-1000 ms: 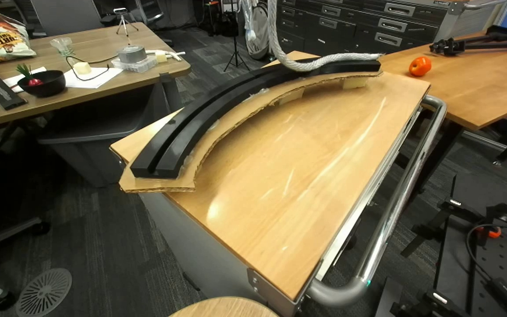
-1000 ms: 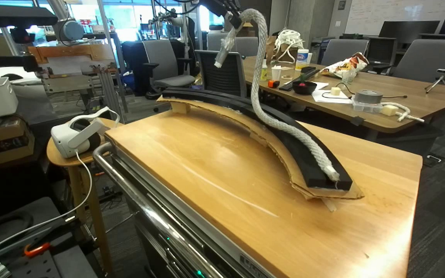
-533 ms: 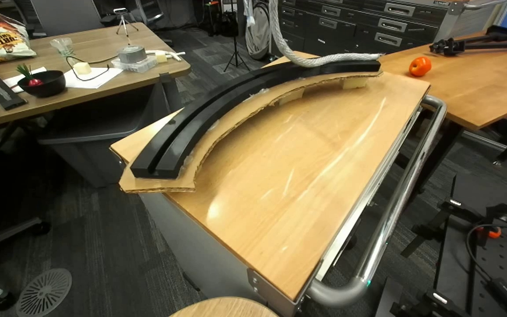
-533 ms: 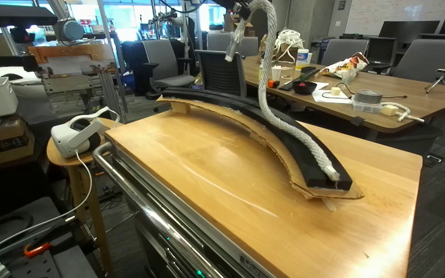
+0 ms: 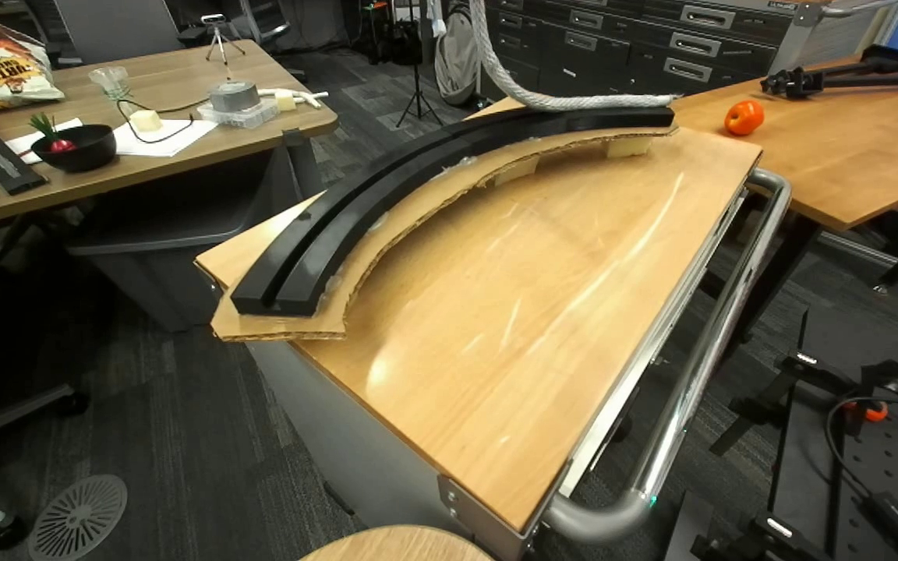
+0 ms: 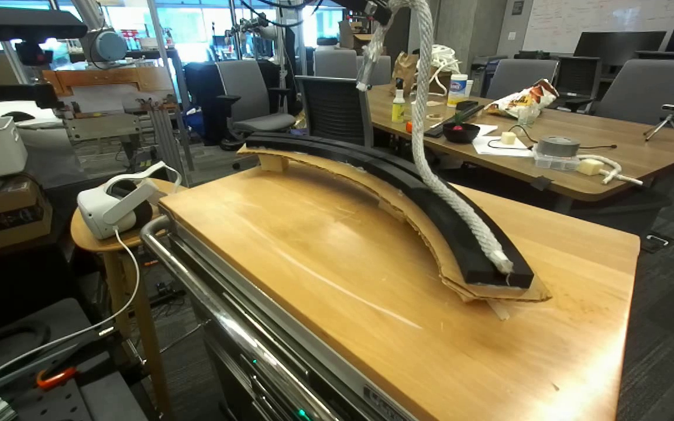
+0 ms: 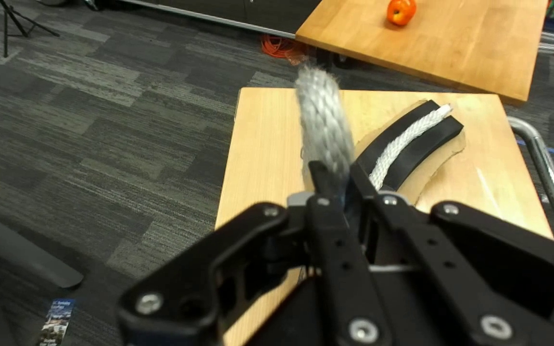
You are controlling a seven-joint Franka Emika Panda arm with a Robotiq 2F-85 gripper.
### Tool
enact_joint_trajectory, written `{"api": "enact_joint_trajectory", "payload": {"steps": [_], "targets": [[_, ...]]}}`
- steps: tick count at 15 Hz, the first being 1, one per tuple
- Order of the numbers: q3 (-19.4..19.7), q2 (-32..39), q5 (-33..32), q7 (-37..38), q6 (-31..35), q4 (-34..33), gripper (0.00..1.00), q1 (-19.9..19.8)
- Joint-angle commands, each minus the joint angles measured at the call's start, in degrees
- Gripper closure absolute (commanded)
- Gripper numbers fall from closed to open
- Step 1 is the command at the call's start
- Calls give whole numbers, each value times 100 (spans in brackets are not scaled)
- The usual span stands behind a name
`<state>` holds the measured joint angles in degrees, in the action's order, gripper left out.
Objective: Put the rope along the center of the black object
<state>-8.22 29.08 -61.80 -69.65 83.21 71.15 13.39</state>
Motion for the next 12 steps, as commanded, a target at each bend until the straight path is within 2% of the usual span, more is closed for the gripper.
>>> {"api": "enact_joint_trajectory", "payload": {"steps": [1,4,12], "targets": [[111,414,-84,-325,-263,-502,97,111],[88,588,37,-476,-298,-618,97,95],[-74,784,1034,-1155,-341,-1056,97,80]]}}
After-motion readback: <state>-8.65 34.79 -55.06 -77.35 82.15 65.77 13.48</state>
